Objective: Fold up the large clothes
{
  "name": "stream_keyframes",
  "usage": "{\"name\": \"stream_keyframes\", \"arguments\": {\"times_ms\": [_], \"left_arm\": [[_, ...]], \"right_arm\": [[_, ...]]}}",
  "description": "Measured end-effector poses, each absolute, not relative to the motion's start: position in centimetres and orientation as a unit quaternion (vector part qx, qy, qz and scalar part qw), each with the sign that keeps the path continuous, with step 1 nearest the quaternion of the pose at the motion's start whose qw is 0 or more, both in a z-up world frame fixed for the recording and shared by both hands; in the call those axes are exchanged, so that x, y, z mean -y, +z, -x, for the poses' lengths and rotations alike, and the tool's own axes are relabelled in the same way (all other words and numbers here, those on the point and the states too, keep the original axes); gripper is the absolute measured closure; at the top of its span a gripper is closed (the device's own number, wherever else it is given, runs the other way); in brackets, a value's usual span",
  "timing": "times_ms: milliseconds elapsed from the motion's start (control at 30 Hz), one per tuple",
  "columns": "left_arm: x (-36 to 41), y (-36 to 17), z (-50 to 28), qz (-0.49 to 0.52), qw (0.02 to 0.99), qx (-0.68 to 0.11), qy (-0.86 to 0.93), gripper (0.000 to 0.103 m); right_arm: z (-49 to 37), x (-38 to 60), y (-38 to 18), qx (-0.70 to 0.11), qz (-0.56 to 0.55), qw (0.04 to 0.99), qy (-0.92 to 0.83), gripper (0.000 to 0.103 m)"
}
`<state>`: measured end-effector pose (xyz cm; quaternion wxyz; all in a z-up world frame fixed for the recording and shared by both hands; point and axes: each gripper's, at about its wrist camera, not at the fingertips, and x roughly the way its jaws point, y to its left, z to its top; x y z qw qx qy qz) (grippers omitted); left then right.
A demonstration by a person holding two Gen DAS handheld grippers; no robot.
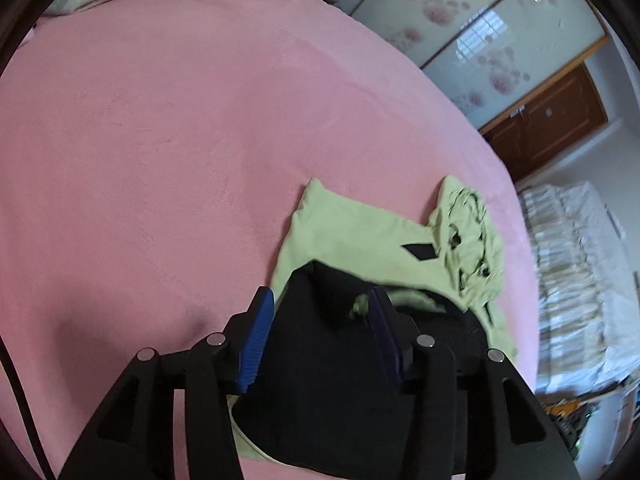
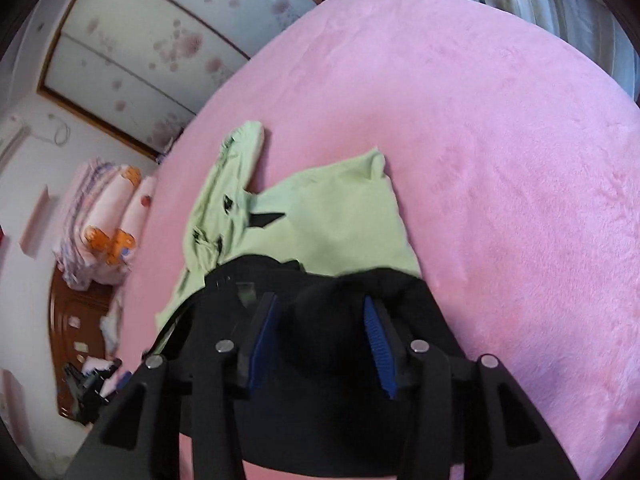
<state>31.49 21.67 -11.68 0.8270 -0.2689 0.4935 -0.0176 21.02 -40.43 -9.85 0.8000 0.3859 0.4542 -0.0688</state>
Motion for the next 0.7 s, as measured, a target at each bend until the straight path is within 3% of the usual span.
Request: {"name": "stream_keyframes", "arguments": {"times_ms": [233,433,700], "left_arm": [[-18.8,-13.2,-31.5,0.150,0.843,-0.516,-0.038,0.056],[-15.4,-13.9,-33.7,0.021,0.846,-0.529,-0.060,0.056],[-12.4,-16.8,-38.8,-0.028,0.835,-0.544,-0.076,0.056]], "right_arm": [[-19.6,41.5,-11.6,-0.452,-0.366,0.811,-0.064,0.058],[-20.0,40.2,-11.8,-0.485,-0.279,0.827,-0.056,0.058],[-21.1,38.8,-12.5,-0.504,-0.204,0.838,-0.052,0.058]]}}
